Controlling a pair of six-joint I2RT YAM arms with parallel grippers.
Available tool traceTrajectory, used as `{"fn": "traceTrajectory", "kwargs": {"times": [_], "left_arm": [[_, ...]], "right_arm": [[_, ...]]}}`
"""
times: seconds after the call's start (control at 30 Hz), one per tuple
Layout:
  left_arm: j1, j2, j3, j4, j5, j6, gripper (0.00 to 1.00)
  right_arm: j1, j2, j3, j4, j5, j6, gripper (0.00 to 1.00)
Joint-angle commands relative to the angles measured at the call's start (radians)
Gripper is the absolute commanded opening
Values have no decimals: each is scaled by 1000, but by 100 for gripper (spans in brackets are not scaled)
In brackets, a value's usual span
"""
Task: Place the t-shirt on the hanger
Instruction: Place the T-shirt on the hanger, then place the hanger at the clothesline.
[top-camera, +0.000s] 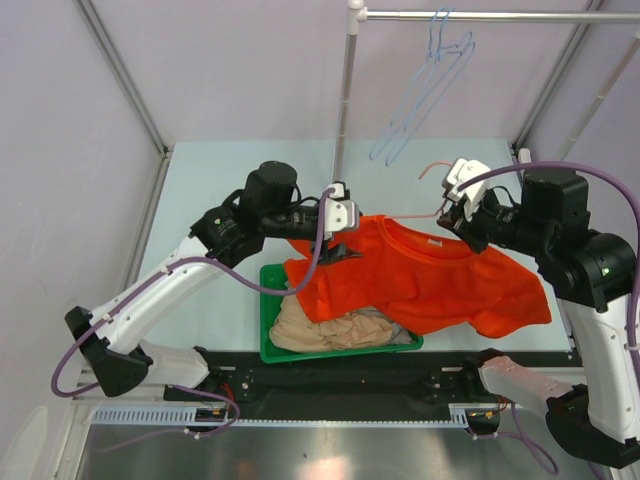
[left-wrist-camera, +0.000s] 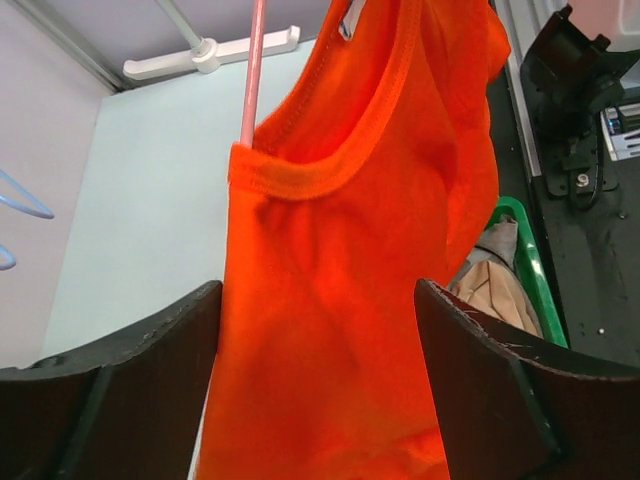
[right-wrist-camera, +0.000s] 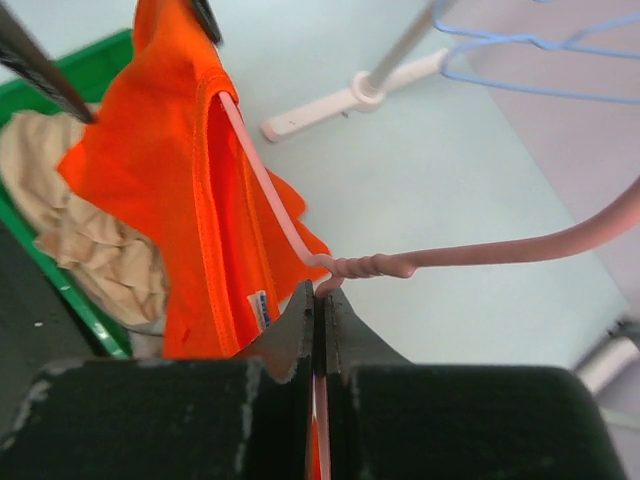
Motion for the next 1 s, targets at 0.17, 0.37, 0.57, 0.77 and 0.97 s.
{"fn": "traceTrajectory", "kwargs": {"times": [0.17, 0.37, 0.57, 0.77, 0.97], "left_arm": [[25, -127, -28, 70, -25, -85, 91], [31, -157, -65, 87, -16, -126, 96], [31, -131, -79, 136, 50, -252, 100], [31, -187, -129, 116, 46, -261, 100], [51, -224, -200, 131, 38, -270, 100]], "right_arm": [[-44, -119, -72, -140, 310, -60, 0], [-55, -118, -190, -41, 616, 4, 0], [-330, 19, -170, 171, 405, 35, 0], [-631, 238, 101, 240, 37, 40, 0], [-785, 330, 234, 391, -99, -12, 0]]}}
